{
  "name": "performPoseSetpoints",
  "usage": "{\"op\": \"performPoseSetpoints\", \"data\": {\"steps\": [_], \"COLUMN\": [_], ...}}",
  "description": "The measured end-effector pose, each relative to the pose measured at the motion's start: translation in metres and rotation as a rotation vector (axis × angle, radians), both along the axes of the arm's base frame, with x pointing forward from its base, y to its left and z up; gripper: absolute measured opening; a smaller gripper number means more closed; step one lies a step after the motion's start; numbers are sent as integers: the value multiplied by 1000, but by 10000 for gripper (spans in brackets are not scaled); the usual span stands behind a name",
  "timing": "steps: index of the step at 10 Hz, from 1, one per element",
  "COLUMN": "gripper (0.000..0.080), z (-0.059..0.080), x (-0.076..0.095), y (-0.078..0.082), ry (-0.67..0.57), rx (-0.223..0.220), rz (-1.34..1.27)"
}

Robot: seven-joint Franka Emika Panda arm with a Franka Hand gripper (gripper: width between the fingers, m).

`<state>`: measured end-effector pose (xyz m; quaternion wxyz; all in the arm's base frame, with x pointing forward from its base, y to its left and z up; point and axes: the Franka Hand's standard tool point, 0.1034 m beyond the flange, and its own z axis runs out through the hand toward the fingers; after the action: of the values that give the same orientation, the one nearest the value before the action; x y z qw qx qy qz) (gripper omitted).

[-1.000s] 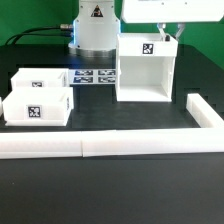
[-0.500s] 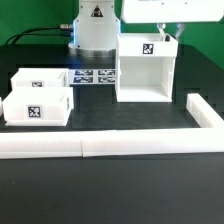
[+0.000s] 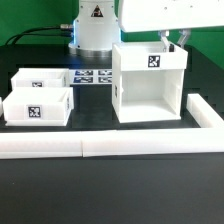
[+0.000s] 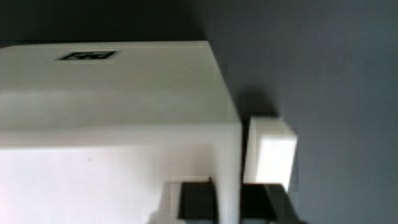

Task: Assemble drawer

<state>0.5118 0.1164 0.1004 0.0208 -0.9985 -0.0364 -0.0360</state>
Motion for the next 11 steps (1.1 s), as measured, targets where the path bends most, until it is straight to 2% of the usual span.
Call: {"op": "performPoseSetpoints", "data": {"steps": [2,4,8,11], "gripper": [38,38,38,38], "z": [0,0,1,1], "x": [26,39,40,42], "y": [1,1,3,4], "ry": [-28,-70,-74,-69], "rx": [9,15,21,57], "rz": [-10,26,-5,-197]}}
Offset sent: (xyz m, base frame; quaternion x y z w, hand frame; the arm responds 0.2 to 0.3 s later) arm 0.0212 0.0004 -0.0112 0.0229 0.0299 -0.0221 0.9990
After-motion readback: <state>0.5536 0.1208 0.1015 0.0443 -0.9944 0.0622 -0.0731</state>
